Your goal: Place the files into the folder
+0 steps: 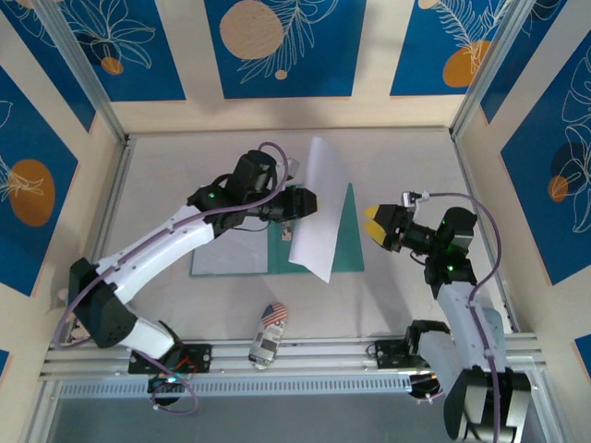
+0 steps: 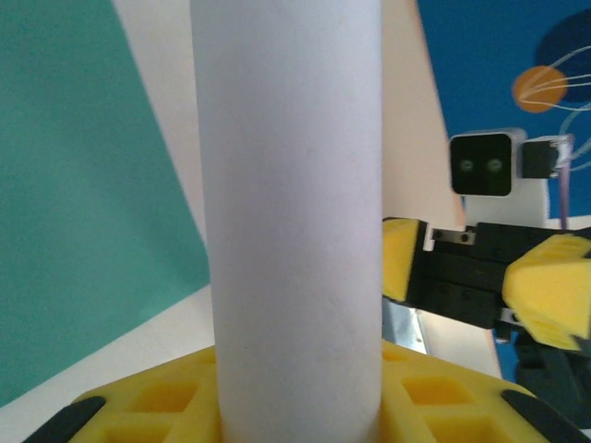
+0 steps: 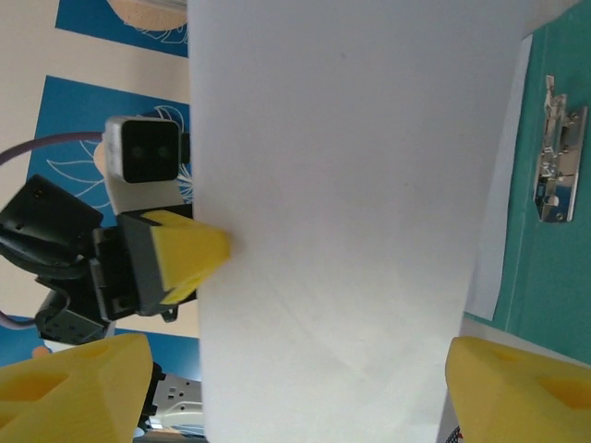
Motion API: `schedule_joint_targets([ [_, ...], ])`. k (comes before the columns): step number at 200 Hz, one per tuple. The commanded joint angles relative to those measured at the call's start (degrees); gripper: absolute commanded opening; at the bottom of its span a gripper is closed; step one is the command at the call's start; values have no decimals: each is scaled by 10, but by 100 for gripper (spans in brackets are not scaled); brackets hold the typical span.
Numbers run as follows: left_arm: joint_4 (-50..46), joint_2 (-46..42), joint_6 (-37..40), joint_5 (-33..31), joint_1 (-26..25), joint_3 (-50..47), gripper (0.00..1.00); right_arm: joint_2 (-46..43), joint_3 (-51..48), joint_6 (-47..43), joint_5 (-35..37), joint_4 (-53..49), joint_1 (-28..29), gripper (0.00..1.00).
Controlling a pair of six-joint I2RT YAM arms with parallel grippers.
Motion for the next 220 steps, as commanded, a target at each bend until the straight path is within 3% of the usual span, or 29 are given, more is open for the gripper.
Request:
schedule_joint_targets([
  [1, -10, -33, 5, 29, 4, 17, 35, -47, 27, -13, 60, -24, 26, 85],
  [108, 18, -102, -10, 71, 12, 11, 35, -40, 8, 2, 133, 64, 120, 91],
  [220, 95, -83, -39, 140, 13, -20, 35, -23, -28, 60, 136, 216, 141, 91],
])
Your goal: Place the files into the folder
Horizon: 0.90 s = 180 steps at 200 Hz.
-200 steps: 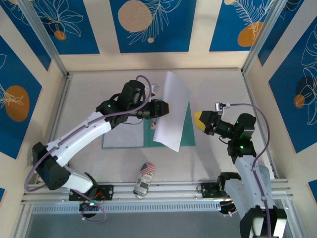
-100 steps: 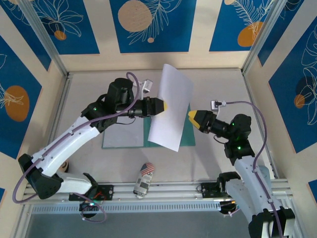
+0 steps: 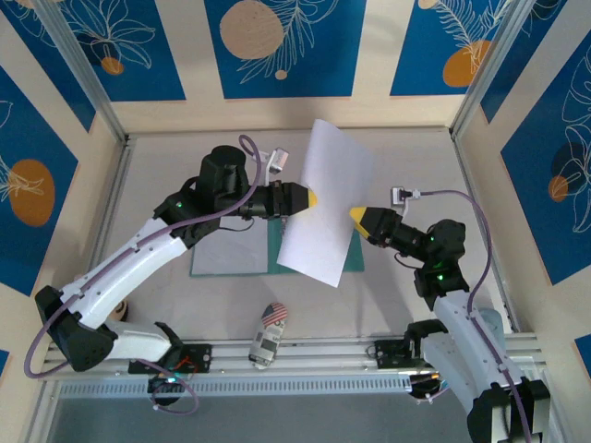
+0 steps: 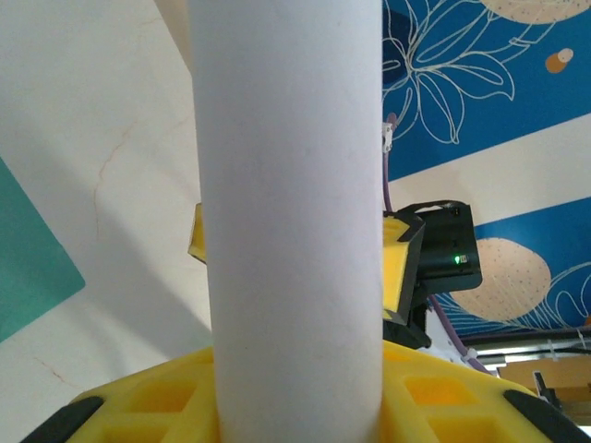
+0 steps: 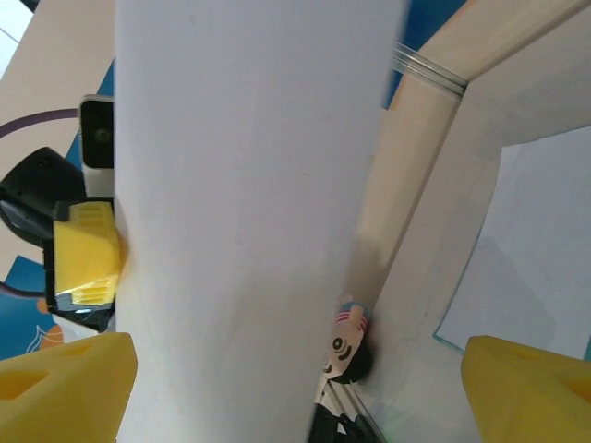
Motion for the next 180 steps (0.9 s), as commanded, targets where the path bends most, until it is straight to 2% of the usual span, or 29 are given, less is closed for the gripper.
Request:
schedule_joint_targets([
  [1, 36, 6, -10, 30, 6, -8, 35, 7, -8, 25, 6, 61, 7, 91],
  [47, 45, 13, -2, 33, 7, -17, 35, 22, -3, 49, 4, 93, 22, 90],
  [103, 40, 6, 5, 26, 37, -43, 35, 30, -3, 88, 18, 121, 30, 86],
  [180, 64, 16, 10, 42, 39, -52, 33, 52, -3, 104, 14, 148, 37, 72],
])
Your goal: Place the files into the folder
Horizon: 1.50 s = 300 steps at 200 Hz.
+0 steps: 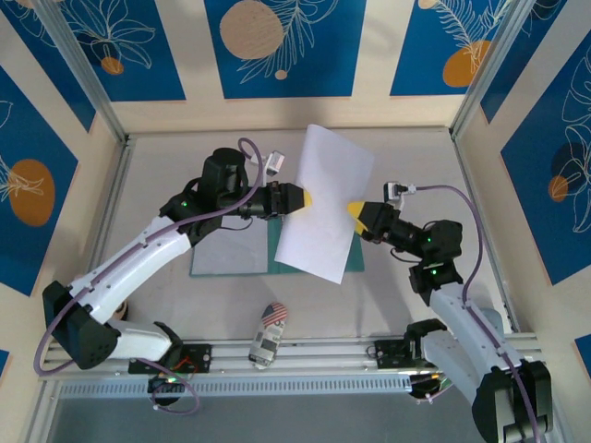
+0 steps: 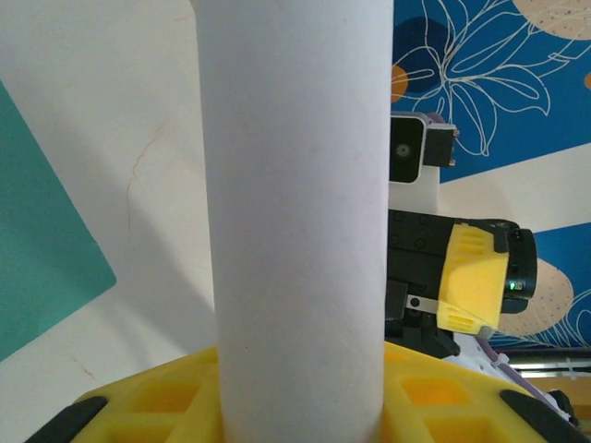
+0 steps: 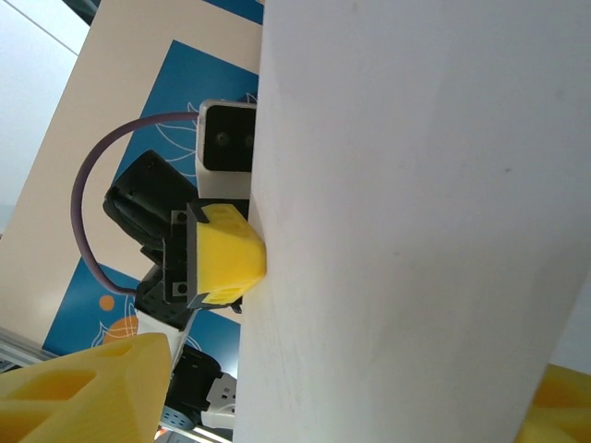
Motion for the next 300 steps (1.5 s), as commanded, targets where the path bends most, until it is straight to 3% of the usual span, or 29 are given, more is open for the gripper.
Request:
schedule_joint_targets([
  [1, 29, 6, 10, 21, 3, -5, 33, 2, -3, 7, 5, 26, 6, 72],
  [56, 41, 12, 6, 21, 3, -11, 33, 18, 3, -4, 1, 13, 9, 69],
  [241, 46, 25, 6, 34, 15, -23, 32, 41, 11, -22, -15, 12, 19, 41],
  [300, 39, 17, 8, 32, 21, -24, 32, 39, 16, -33, -20, -2, 23, 40],
])
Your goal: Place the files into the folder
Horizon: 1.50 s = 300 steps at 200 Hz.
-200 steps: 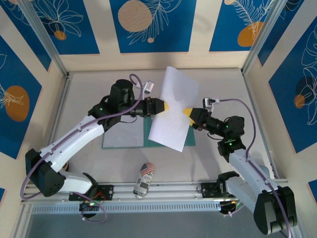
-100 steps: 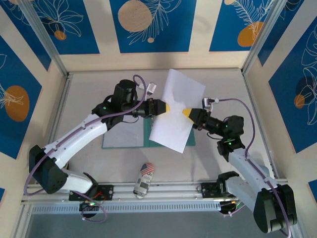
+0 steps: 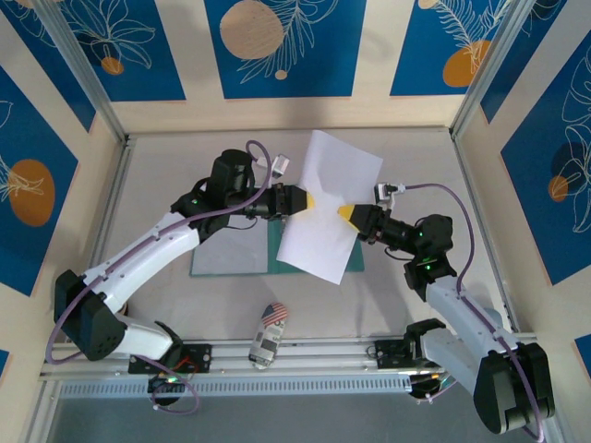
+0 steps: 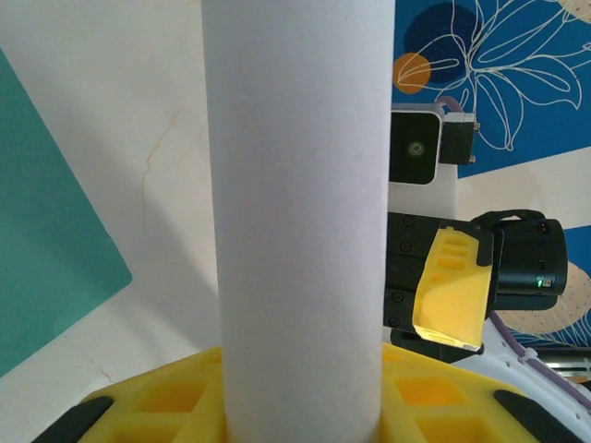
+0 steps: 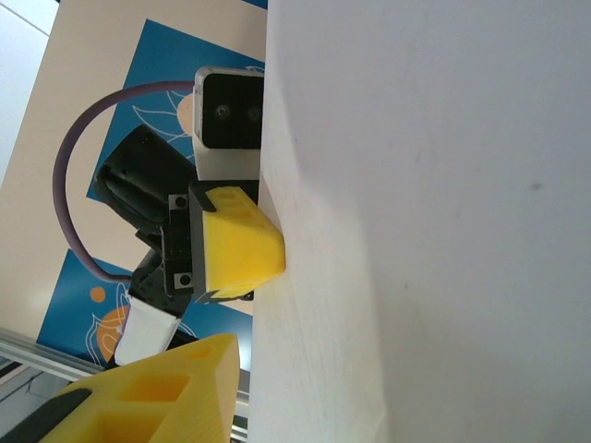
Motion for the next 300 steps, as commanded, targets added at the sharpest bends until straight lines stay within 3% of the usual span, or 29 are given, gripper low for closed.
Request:
schedule_joint_targets([
  [1, 10, -17, -2, 14, 10, -5, 32, -6, 16, -18, -9, -10, 4, 40],
  [58, 10, -24, -1, 14, 12, -11, 33, -6, 17, -21, -8, -15, 5, 39],
  [99, 11, -17, -2, 21, 13, -11, 33, -6, 22, -25, -11, -22, 8, 17],
  [112, 11, -17, -2, 20, 14, -10, 39, -7, 23, -27, -9, -29, 8, 10],
  [135, 8, -24, 1, 14, 18, -12, 57, -11, 27, -39, -8, -51, 8, 3],
  [170, -8, -42, 3, -5, 35, -27, 74, -36, 67, -128, 0, -227, 6, 0],
  [200, -42, -60, 11, -33, 59, -43, 82, -45, 90, -165, -9, -287, 2, 0],
  [228, -85, -72, 20, -60, 89, -67, 85, -29, 137, -228, 7, -417, 1, 0],
  [300, -52, -60, 16, 14, 138, -162, 86, 176, 328, -362, 46, -683, 16, 0],
])
